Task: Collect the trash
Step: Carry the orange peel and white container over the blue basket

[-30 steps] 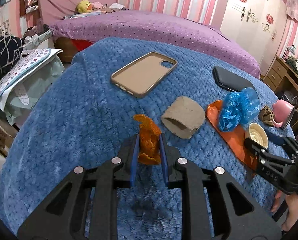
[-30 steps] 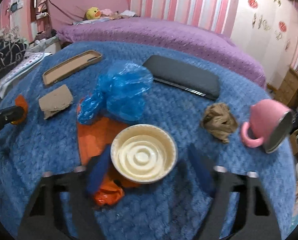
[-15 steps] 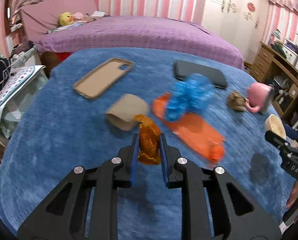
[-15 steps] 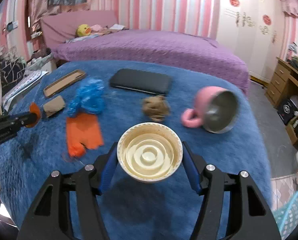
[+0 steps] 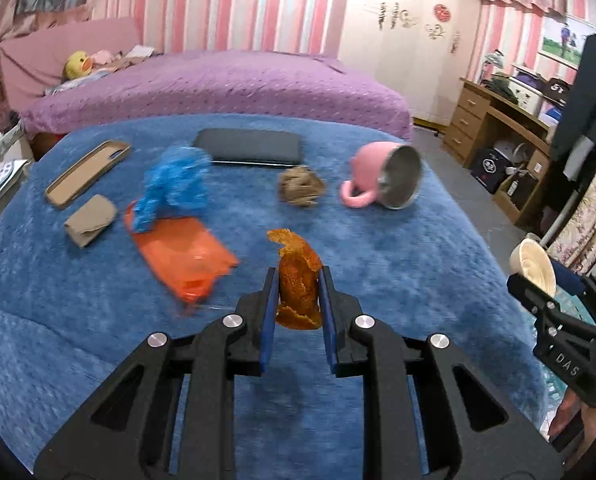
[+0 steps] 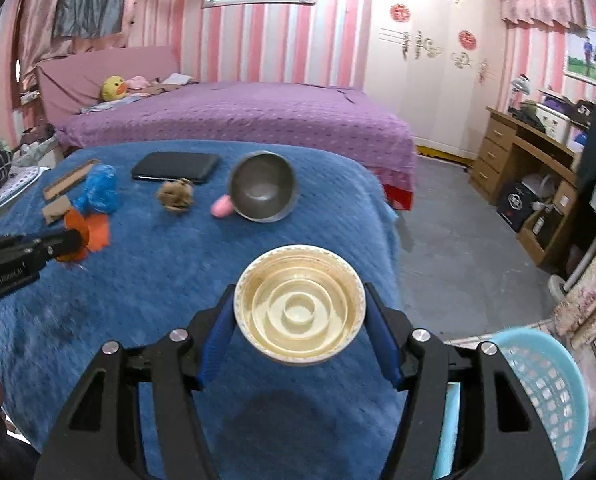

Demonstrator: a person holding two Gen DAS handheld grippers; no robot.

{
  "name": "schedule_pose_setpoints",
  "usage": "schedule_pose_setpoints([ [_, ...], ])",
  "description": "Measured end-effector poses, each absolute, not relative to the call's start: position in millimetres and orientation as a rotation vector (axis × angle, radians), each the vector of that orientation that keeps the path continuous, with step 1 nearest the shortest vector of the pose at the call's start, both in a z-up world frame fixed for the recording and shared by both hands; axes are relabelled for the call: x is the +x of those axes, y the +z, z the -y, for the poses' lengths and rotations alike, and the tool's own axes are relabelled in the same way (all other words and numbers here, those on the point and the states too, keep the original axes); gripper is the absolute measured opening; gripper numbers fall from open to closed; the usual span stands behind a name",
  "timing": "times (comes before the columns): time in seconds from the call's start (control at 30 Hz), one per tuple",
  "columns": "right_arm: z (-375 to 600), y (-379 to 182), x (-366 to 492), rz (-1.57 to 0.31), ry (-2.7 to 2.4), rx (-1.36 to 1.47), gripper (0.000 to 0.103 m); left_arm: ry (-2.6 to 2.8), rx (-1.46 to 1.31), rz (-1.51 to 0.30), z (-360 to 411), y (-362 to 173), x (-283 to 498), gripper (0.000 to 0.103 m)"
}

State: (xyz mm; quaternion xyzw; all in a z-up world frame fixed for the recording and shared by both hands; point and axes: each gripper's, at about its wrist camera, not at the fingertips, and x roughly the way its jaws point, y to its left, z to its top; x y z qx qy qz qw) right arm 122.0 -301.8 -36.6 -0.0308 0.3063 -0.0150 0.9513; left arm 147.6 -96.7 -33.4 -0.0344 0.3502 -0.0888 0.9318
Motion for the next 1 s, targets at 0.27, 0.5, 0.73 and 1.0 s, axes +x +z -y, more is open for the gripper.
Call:
schedule_pose_setpoints([
  [0.27,360.1,-37.7,81.9,-0.608,-0.093,-0.037,0.061,-0.229,-0.024,-0.689,137.9,-28.9,128.3,0.019],
  [0.5,440.7,-21.3,35.1,-0.590,-0.235,-0.023,0.061,-0.320,0.045,-0.668,209.7,-20.9,108.2,0.019],
  [0.73,518.9,-28.1,-15.6,-0.612,-0.384,0.005,0.061,-0.558,0.069,-0.696,319.4,-25.0,62.1,0.019],
  [1.0,567.8,-37.4,-49.1,-0.603,-0.454,0.090,0.061,-0.723,0.070,-0.753,400.9,-41.8,39.7,0.019],
])
